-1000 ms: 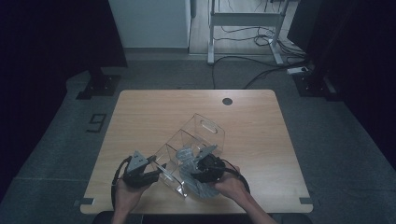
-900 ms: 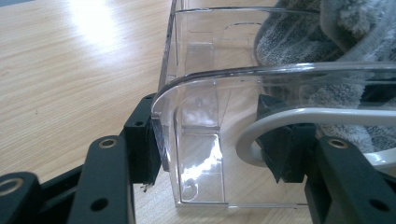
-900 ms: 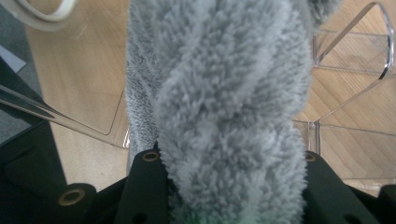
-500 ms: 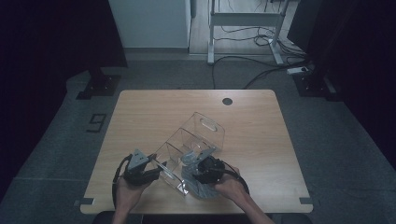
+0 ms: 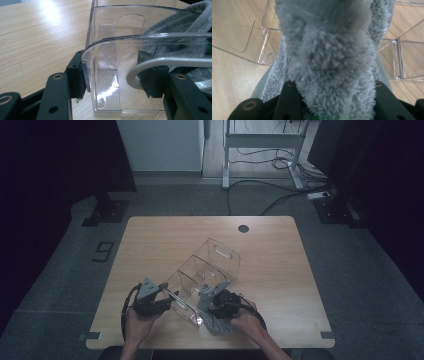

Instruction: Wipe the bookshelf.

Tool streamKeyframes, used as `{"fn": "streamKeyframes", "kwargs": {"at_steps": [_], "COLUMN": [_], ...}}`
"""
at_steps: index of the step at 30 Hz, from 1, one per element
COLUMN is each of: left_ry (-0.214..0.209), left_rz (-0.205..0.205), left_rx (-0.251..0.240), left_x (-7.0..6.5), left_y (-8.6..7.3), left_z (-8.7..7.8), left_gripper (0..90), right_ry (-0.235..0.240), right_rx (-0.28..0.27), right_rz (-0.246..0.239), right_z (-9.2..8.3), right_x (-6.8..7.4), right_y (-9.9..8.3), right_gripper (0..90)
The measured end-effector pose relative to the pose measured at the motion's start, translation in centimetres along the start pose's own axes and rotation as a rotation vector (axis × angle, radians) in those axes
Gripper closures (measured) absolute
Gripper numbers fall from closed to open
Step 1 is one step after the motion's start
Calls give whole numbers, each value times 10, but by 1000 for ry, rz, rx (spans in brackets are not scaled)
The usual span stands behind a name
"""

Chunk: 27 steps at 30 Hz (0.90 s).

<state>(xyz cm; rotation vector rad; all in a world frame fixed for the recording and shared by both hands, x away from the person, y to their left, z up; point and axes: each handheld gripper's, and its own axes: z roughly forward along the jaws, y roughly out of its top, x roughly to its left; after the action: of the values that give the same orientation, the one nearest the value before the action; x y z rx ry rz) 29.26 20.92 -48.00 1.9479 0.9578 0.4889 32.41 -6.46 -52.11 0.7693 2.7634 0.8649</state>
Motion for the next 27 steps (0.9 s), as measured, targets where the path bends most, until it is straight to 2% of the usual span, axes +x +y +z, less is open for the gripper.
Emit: {"fn": "streamKeyframes", "kwargs": {"at_steps": [2,6,11,15,20,23,27], "left_ry": [-6,5,-5,-9,-6,12,23], "left_rz": [-4,0,-5,12,14,21,23], "left_rx": [-8,-17,-34,-39,-44,-45,-47], "left_x": [1,1,2,1,1,-1,-1], "left_y": [-1,-3,-6,-6,-6,-6,-5], "left_z": [0,-5,-14,-17,-17,-16,-13], "left_gripper": [437,370,384,440,454,457,462], "right_ry": [-2,0,23,44,53,75,87], "right_rx": [-1,1,-11,-30,-54,-73,-85], "right_rz": [0,0,14,17,8,22,9], "right_z": [0,-3,-12,-25,-44,-56,-70], "right_x": [0,1,-1,-1,-1,-2,-2], "right_y": [0,0,-2,-2,2,6,14], "right_gripper": [631,628,633,636,638,638,637]}}
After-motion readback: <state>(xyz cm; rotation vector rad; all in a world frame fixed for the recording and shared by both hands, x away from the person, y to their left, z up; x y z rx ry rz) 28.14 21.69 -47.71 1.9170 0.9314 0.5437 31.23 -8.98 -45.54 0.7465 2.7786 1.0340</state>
